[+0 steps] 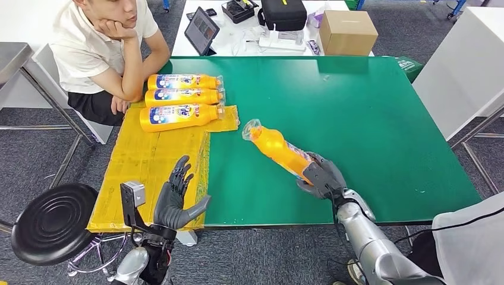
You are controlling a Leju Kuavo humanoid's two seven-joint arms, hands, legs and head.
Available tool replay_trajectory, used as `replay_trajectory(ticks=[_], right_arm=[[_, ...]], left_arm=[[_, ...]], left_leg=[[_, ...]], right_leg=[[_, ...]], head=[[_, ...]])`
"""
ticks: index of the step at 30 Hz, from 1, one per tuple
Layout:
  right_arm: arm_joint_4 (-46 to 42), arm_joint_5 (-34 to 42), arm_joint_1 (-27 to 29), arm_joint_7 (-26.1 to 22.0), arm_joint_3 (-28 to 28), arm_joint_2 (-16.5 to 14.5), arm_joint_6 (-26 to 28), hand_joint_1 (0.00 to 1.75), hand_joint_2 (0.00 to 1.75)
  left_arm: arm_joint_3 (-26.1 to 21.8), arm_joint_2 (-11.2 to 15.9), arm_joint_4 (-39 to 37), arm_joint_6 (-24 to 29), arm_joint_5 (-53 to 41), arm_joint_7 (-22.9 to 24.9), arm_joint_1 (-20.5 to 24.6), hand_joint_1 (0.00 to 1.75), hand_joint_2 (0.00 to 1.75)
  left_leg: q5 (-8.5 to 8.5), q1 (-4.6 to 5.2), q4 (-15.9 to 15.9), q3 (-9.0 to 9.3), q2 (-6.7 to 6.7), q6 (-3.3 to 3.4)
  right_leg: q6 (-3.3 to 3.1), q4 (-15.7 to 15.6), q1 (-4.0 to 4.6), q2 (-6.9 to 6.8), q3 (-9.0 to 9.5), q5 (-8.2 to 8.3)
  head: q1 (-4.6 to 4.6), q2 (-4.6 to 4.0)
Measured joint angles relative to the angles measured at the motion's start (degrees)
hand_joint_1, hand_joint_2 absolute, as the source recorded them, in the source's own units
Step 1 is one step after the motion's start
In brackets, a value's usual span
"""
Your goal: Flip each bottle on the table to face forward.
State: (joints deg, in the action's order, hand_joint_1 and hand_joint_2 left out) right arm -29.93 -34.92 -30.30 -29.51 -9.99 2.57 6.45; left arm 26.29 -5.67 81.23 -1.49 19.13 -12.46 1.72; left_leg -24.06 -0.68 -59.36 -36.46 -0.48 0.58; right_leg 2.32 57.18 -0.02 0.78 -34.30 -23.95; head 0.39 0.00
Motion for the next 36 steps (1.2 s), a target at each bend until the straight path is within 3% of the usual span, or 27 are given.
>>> replay_trajectory(ticks=[6, 14, 20, 29, 36], right_arm=[[-9.4, 8.5, 4.9, 1.7, 0.4, -4.1, 0.0, 1.75, 1.75], [-19.1, 6.8, 8.4, 6.8, -7.6, -8.5, 2.9, 1.75, 1.75], [-20.7, 6.4, 9.0, 7.1, -11.3, -10.0, 3.6, 1.75, 1.75], [-20.1, 5.2, 8.6, 9.3, -18.7, -12.9, 2.8, 1.75, 1.75], [-18.9, 6.6, 7.8, 4.9, -23.1, -14.3, 4.0, 1.75, 1.75]], left_arm=[[-1.8, -0.3, -0.5, 1.2, 10.1, 0.8, -1.2, 0.0, 1.75], [-1.0, -0.3, -0.4, 3.4, 2.5, 0.0, -1.2, 0.0, 1.75], [-0.4, -0.4, -0.2, 4.4, 1.4, -0.1, -1.0, 0.0, 1.75], [0.8, -0.4, 0.7, 1.5, -2.3, -2.1, -0.5, 0.0, 1.75], [0.9, -0.7, 1.9, -3.2, 3.9, -2.4, -0.3, 0.0, 1.75]], left_leg=[[0.02, -0.02, 0.0, -0.16, -0.02, -0.01], [0.01, -0.01, 0.0, -0.33, -0.02, -0.01], [0.01, -0.01, 0.0, -0.35, -0.03, -0.01], [0.02, -0.02, 0.0, -0.4, -0.04, -0.01], [0.02, -0.01, 0.0, -0.44, -0.05, -0.01]], right_leg=[[0.0, 0.0, 0.0, 0.0, -0.13, -0.01], [-0.01, 0.0, -0.02, 0.0, -0.33, -0.02], [-0.01, 0.0, -0.02, -0.01, -0.34, -0.02], [-0.02, 0.0, -0.01, -0.01, -0.4, -0.03], [-0.02, 0.0, -0.02, -0.01, -0.43, -0.03]], head=[[0.01, 0.0], [0.01, 0.0], [0.01, 0.0], [0.02, 0.0], [0.02, 0.0]])
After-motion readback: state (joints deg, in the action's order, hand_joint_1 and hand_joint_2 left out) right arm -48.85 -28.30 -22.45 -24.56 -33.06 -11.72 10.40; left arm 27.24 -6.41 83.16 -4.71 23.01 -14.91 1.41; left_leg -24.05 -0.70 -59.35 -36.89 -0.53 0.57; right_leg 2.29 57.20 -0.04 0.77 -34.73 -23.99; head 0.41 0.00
